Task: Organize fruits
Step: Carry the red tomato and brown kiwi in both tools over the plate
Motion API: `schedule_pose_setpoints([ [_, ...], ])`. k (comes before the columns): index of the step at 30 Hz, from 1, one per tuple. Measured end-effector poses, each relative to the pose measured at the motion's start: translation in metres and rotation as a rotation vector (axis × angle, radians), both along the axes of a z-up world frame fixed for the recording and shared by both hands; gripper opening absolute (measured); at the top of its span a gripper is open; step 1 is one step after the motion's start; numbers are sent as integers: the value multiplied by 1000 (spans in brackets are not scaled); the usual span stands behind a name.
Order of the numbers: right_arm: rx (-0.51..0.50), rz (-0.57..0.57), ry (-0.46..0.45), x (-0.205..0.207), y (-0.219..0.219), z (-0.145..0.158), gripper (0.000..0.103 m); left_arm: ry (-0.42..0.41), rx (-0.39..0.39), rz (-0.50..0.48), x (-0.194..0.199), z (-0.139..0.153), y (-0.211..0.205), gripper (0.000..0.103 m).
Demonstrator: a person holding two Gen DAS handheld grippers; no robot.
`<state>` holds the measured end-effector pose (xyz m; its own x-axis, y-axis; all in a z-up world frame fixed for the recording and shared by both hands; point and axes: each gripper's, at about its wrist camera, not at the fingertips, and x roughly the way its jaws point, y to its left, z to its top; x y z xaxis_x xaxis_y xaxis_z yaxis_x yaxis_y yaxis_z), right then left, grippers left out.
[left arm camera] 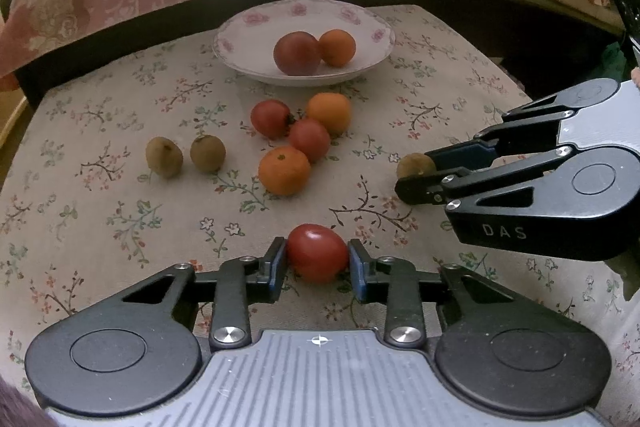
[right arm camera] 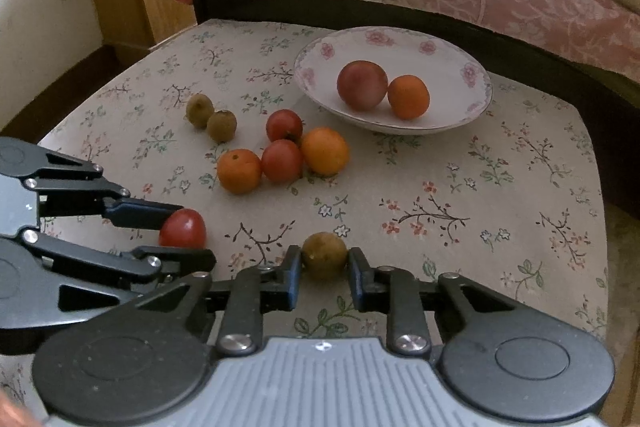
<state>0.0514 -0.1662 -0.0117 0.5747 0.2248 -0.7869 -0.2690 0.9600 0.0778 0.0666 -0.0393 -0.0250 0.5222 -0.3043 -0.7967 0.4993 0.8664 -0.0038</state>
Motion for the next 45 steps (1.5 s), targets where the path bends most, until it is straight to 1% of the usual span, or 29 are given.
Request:
schedule_pose_setpoints([
  [11, 44, -22, -26, 0, -3, 11, 26, -30, -12, 3, 3, 8, -1, 40],
  [24, 58, -22, -44, 0, -1, 17, 26, -60, -22, 14, 8, 17, -3, 40],
  [27, 58, -24, -47, 0, -1, 18, 26, -81, -15, 11, 9, 20, -2, 40],
  [31, 68, -32, -51, 0, -3, 19, 26, -88, -32, 31, 14, 26, 1, 40],
  [45, 98, -93, -90, 22, -15, 30, 26, -135, -65, 40, 40, 39, -9, 40],
])
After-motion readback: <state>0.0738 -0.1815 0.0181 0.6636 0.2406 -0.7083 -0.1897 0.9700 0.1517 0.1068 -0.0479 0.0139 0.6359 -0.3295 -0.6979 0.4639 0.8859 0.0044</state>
